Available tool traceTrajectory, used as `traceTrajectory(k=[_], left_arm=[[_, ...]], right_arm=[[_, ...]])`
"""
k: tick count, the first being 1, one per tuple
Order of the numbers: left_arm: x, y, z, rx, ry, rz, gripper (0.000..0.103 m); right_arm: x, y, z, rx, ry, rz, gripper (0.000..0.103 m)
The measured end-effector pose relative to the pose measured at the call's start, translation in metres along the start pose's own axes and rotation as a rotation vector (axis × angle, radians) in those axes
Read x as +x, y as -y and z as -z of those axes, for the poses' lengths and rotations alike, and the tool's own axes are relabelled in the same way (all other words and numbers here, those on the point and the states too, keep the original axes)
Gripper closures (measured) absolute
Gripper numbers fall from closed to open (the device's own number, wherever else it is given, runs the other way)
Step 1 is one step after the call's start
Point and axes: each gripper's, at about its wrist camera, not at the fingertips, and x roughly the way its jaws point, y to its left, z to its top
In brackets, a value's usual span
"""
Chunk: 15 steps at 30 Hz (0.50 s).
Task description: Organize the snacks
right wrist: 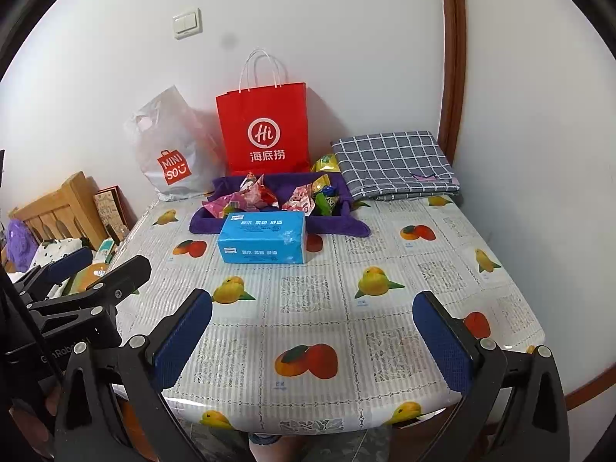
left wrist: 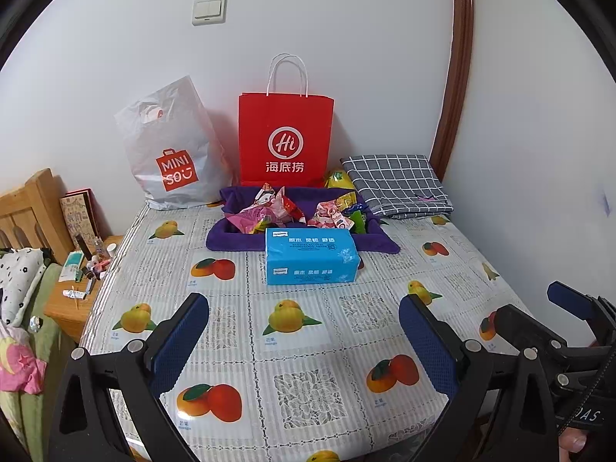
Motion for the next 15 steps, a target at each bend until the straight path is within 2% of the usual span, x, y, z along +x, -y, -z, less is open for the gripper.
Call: traceTrajectory(k=[15], left_arm=[[-0.0003,0.005,-0.0007,0.007,0.0,0.008,0.003]], right_arm=[[-0.0038,0.0066,-0.0018,0.017,0.007,0.002,0.0]])
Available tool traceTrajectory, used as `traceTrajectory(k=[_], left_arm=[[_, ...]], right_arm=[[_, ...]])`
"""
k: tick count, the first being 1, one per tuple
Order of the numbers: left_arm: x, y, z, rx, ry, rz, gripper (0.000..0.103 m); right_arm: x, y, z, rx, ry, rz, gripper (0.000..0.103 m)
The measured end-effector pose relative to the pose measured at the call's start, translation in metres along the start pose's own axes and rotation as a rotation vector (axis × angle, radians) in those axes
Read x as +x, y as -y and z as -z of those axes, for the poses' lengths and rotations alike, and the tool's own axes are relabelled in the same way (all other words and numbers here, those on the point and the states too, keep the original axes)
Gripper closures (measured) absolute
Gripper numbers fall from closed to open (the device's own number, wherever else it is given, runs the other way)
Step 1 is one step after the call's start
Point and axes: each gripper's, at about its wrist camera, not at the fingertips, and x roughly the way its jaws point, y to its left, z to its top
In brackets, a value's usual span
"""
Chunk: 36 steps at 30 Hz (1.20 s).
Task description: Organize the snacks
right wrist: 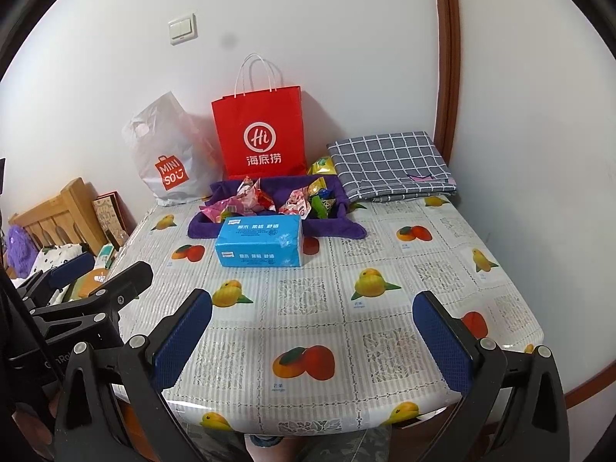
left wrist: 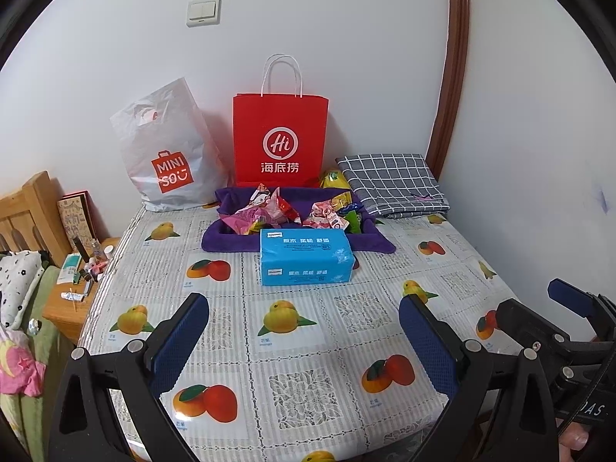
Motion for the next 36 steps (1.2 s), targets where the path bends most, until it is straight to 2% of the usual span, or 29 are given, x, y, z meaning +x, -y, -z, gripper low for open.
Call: traceTrajectory(k=[36], left_arm=[[0.0034,-0.0076,0.0004,-0.009,-0.009,0.0,0.003]], right_arm=[[-0.003,-0.0081,0.0002,-0.008,0.008,-0.005,0.001]])
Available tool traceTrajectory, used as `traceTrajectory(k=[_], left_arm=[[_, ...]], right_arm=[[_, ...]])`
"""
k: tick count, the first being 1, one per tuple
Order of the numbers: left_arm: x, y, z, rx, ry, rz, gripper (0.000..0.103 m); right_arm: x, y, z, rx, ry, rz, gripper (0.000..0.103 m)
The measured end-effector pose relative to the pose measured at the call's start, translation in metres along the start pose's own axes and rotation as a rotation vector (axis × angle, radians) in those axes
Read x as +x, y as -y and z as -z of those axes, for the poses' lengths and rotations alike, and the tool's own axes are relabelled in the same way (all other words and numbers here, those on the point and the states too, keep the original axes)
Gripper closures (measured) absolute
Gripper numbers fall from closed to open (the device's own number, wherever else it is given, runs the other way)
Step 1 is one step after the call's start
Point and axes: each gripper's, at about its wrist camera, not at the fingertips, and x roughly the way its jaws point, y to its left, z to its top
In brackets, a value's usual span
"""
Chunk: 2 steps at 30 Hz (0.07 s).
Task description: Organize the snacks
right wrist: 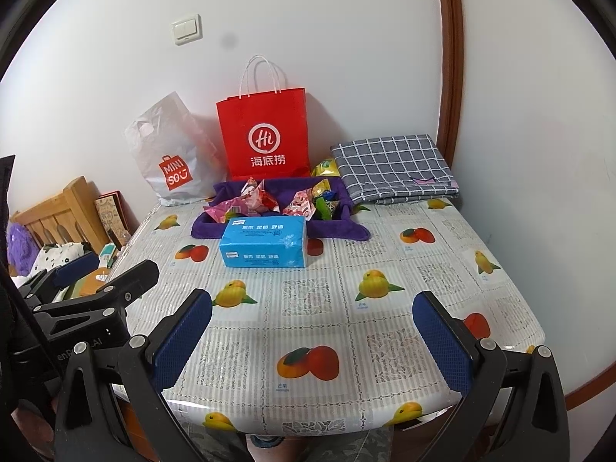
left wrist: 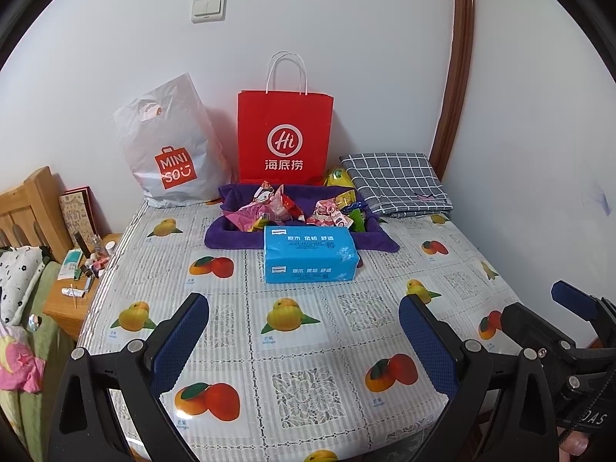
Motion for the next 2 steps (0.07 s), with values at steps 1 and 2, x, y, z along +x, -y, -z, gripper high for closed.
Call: traceTrajectory(k=[1,2], left_arm=[[0.0007,-0.0004,0.0005,0.0,0.0,0.001,0.003],[0.001,-0.0011,0.0009,0.001,0.004,0.0,0.003]], right_arm=[[0.0004,-0.0003,0.0006,0.001,-0.001,-0.001,0.001],[0.0011,-0.0015,0.001,0.0,-0.001,-0.002,0.001]])
